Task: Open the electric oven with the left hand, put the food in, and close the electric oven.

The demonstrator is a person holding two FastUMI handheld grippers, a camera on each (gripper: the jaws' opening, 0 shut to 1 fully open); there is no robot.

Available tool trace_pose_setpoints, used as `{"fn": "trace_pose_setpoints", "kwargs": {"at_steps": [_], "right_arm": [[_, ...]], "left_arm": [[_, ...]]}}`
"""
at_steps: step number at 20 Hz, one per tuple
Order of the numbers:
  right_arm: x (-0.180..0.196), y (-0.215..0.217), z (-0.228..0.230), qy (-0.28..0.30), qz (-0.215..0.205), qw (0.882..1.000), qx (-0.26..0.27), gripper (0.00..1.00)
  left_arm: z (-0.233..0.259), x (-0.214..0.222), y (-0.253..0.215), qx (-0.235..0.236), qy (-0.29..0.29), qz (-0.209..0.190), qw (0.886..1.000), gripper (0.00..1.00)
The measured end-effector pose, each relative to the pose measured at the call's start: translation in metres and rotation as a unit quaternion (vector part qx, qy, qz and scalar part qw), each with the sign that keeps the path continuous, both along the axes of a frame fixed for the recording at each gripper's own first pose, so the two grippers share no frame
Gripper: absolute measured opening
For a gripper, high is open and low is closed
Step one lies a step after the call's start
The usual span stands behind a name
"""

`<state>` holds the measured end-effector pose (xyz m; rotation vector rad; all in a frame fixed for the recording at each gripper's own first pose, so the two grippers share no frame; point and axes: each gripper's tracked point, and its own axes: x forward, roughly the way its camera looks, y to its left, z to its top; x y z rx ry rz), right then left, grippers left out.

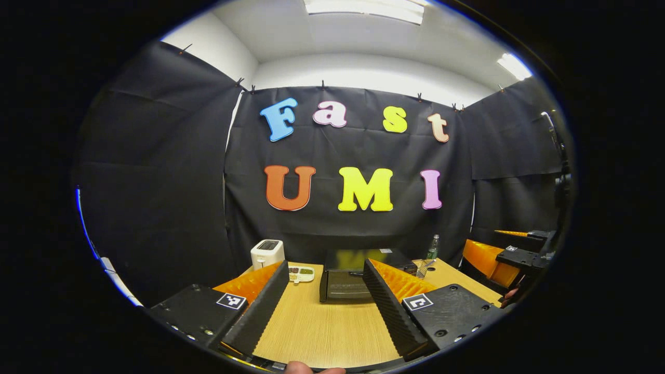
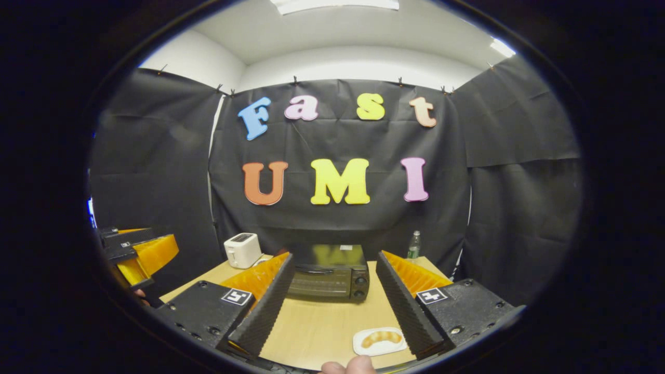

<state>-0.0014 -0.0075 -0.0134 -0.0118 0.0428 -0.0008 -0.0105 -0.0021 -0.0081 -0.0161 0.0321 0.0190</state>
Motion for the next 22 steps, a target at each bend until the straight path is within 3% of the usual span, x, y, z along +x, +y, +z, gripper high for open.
{"fn": "trace_pose_setpoints", "kwargs": {"at_steps": [5, 13, 22], "right_arm": [[-0.003, -0.002, -0.008, 0.015, 0.003, 1.0, 0.001, 0.98], [0.005, -0.011, -0.006, 0.016, 0.005, 1.0, 0.012, 0.98], [0.013, -0.064, -0.018, 0.014, -0.033, 0.999, 0.031, 0.97]], "left_arm": [[0.0, 0.001, -0.009, 0.014, -0.004, -0.01, 1.0, 0.94], [-0.01, 0.008, -0.02, -0.003, 0.014, -0.006, 1.0, 0.94], [-0.034, 0.042, -0.054, -0.014, 0.06, -0.026, 0.998, 0.94]]}}
